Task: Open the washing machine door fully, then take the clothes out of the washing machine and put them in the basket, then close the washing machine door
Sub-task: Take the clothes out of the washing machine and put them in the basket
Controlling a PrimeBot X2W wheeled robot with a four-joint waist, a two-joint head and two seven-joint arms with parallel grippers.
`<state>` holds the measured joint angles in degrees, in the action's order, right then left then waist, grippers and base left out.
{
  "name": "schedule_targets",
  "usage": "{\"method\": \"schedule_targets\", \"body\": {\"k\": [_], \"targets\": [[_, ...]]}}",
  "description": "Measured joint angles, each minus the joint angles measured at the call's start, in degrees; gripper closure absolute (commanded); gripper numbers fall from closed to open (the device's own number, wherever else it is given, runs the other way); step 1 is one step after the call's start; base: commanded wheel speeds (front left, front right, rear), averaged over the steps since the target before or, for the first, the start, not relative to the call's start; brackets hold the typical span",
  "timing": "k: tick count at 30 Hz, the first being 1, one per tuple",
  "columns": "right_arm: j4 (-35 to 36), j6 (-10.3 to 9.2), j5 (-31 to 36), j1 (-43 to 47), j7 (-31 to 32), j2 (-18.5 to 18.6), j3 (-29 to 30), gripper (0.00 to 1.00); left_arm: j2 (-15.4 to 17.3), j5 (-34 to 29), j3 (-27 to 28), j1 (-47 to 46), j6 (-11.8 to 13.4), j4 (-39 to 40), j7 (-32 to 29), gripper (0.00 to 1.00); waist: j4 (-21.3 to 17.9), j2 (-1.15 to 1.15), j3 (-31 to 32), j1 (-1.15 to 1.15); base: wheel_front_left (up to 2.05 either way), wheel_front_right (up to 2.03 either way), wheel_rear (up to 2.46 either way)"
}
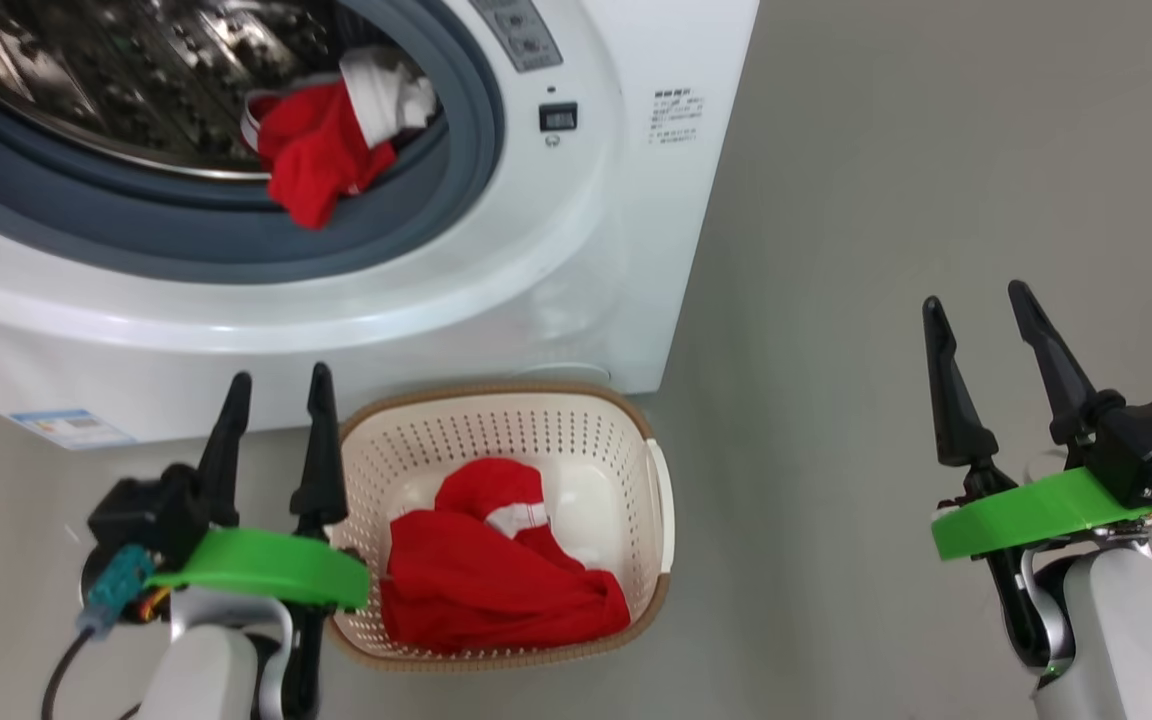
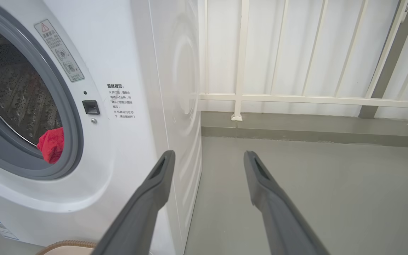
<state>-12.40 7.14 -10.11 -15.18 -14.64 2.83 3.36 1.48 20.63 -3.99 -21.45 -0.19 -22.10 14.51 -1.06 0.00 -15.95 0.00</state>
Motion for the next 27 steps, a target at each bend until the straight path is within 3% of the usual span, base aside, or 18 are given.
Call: {"method": "schedule_targets", "body": {"k": [11, 27], "targets": [[-0.49, 0.0, -0.08, 3.74, 0.0, -0.05, 0.2, 0.0, 0.24, -2.36, 1.2, 8.36, 1.31, 7.46, 0.03, 0.0, 0.2, 0.0, 6.2, 0.0, 0.0, 0.0, 0.0], [-0.31, 0.0, -0.1, 7.21, 0.0, -0.13, 0.83, 0.0, 0.4, -3.8, 2.32, 13.83, 1.77, 9.13, 0.03, 0.0, 0.01, 0.0, 11.45, 0.0, 0.0, 0.0, 0.0]]}}
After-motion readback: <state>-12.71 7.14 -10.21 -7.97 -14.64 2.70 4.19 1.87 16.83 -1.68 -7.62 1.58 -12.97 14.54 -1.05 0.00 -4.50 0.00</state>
